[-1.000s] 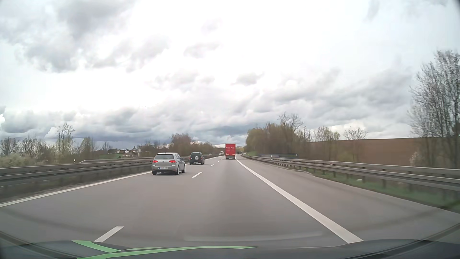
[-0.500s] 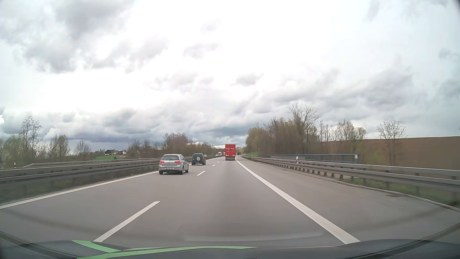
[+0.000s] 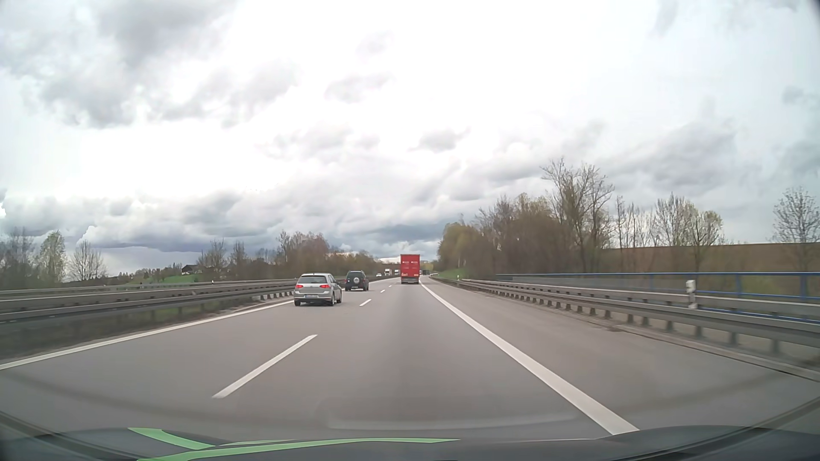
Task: Follow the waypoints while adhering to traffic rules and regulations
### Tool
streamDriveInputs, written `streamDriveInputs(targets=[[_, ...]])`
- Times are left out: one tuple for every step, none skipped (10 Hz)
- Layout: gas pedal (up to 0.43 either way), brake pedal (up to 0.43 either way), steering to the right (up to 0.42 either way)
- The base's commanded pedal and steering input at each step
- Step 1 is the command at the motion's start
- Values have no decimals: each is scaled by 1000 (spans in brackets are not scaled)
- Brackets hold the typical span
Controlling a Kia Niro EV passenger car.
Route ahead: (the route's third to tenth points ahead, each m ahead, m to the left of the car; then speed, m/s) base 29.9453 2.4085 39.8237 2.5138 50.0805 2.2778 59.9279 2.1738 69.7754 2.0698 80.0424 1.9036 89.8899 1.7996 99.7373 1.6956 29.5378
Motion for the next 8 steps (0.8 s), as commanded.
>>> streamDriveInputs(targets=[[280,0,0],[280,0,0],[280,0,0],[280,0,0],[280,0,0],[280,0,0],[280,0,0],[280,0,0]])
